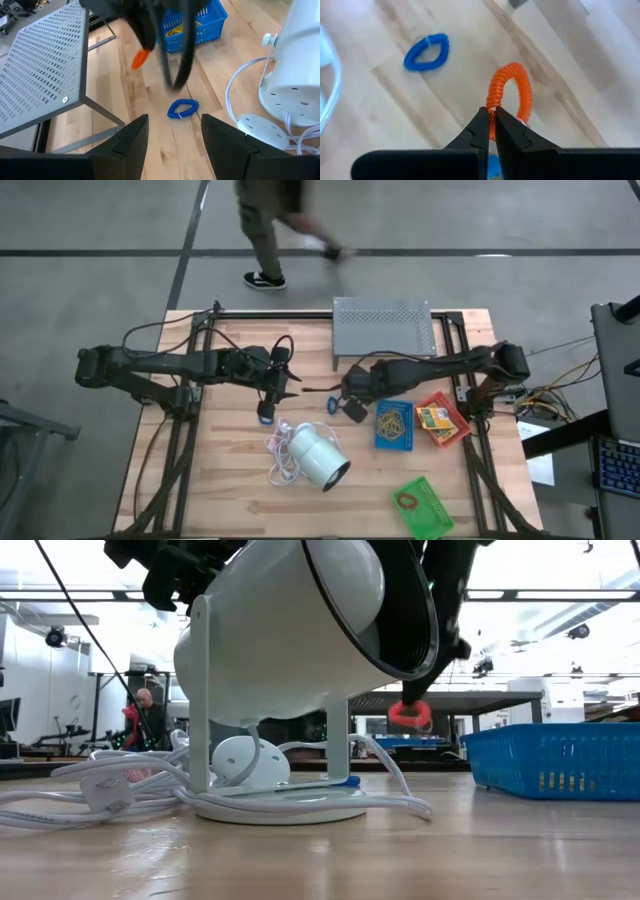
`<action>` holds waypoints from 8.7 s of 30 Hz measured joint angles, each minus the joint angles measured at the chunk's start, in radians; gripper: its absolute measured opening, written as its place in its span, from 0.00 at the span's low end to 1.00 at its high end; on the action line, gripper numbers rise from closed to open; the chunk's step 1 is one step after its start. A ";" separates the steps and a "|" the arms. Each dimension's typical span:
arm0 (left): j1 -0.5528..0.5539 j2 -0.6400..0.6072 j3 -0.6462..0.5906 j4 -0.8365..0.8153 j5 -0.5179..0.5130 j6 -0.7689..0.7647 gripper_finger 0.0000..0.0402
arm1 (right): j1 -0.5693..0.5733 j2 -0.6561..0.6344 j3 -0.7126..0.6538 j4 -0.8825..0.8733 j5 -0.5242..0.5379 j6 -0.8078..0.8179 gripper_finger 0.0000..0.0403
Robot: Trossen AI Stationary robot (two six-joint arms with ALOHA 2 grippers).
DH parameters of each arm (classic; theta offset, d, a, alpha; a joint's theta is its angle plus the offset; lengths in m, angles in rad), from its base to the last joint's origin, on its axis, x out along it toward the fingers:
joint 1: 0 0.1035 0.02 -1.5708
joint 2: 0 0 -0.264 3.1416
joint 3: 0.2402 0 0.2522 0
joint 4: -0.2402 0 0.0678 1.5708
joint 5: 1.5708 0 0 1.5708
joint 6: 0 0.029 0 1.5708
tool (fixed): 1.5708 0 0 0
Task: Pick & Place Office Desk Supplies
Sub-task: Put the orange spring keychain into the green bin, then put the blue spring keychain into the green bin
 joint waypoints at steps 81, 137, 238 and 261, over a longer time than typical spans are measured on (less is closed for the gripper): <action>0.000 0.000 0.001 0.064 -0.045 -0.004 0.46 | 0.818 0.234 0.232 -0.175 -0.403 1.006 0.03; 0.000 0.000 0.000 0.036 -0.045 0.004 0.46 | 0.564 0.075 0.460 -0.660 0.342 0.759 0.25; 0.114 -0.105 0.000 -0.509 -0.039 -0.555 0.46 | -0.341 0.045 0.351 0.133 -0.169 -1.018 0.18; 0.114 -0.112 -0.211 -0.421 0.256 -1.025 0.46 | -0.341 0.045 0.351 0.141 -0.169 -1.018 0.18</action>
